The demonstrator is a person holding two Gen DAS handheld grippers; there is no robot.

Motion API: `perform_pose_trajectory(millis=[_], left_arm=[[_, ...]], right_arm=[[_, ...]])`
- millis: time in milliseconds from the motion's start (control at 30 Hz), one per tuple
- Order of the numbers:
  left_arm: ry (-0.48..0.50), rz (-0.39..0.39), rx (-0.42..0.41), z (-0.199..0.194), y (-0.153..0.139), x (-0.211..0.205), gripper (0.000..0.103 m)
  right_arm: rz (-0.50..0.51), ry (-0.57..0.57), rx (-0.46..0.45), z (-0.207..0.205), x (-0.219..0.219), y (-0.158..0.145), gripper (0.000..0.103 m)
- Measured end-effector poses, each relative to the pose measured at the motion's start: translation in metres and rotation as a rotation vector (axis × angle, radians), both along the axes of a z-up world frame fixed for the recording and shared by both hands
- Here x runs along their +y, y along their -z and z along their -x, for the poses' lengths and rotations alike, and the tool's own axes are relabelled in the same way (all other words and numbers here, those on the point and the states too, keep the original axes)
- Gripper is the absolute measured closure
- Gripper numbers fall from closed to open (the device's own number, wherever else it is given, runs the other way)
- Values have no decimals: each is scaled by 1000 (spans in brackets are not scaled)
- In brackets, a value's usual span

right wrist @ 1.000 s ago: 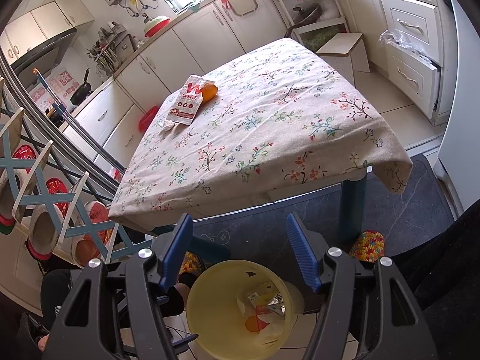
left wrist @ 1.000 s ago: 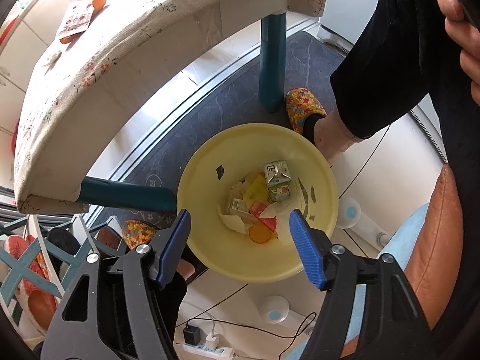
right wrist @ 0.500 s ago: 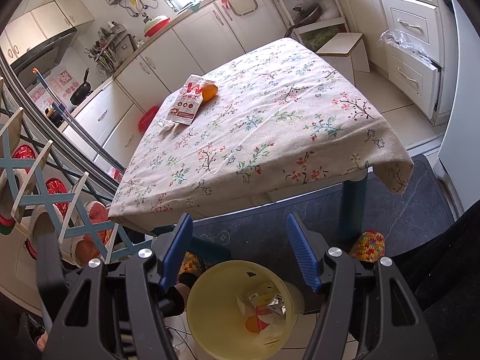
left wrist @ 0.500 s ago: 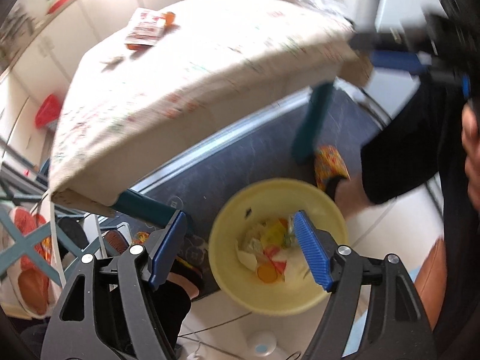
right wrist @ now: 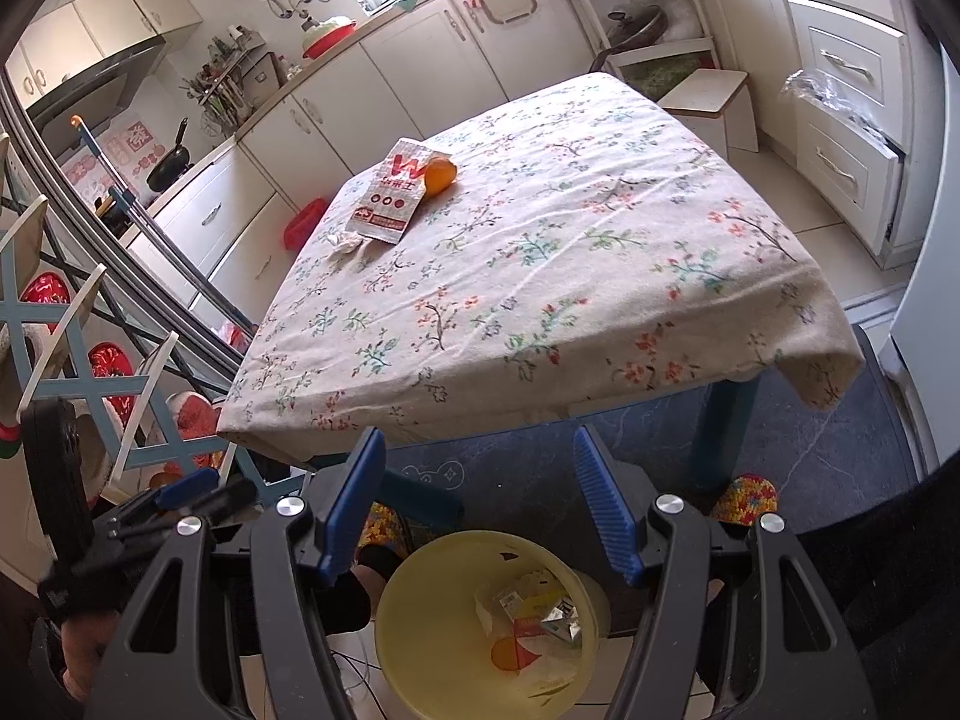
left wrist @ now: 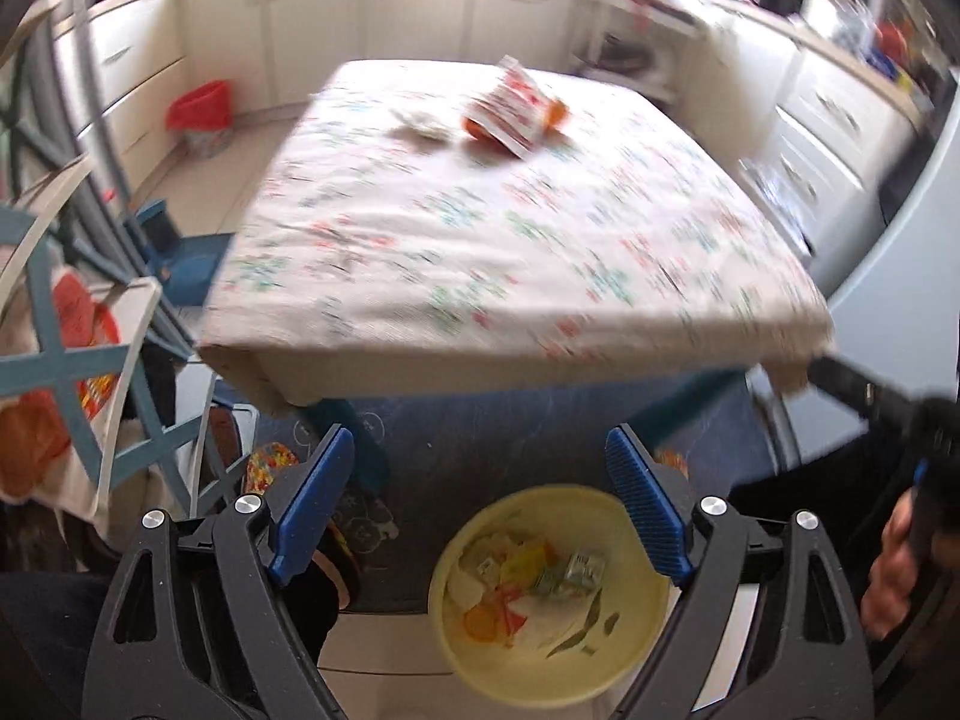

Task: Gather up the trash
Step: 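Move both open grippers from the basin back over the table, then grasp the orange bell pepper with the left gripper while the right reaches the white wrapper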

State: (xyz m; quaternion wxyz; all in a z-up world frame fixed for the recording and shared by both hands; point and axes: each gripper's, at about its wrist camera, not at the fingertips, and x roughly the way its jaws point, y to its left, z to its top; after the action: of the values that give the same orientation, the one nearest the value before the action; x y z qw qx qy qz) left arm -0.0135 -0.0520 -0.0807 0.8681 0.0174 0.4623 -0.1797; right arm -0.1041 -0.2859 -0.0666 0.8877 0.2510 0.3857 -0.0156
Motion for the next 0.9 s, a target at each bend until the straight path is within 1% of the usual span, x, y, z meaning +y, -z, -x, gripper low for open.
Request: perform_pose_trajectory(millis=[200,300,467,633,700,800,900], left_arm=[[-122,67,-38,-32,-21,20,17],[-154,80,-58,-51,-32,23,16],[-167,99,-84,-79,-48,22,16],[-132,77,-122,-114,-61,6,16],[-135,84,-132,-129,-66,3,16],[-164,115,-117,-147,-65,6,16],[-213,155,-80,-161,-58,15,16]], right_arm=[[-11,-32,3,-28,7,-5,40],[-18,-59,7,-50,11,-10,40],[-27,-92,26,-91,17,-13,40],[-46,-101,41,-141,12,-16,40],[-68,-98,53,-165,8,-13,40],[-104,-90,77,-194,5,-4,40],[-121,-93,91,-222,11,5,40]])
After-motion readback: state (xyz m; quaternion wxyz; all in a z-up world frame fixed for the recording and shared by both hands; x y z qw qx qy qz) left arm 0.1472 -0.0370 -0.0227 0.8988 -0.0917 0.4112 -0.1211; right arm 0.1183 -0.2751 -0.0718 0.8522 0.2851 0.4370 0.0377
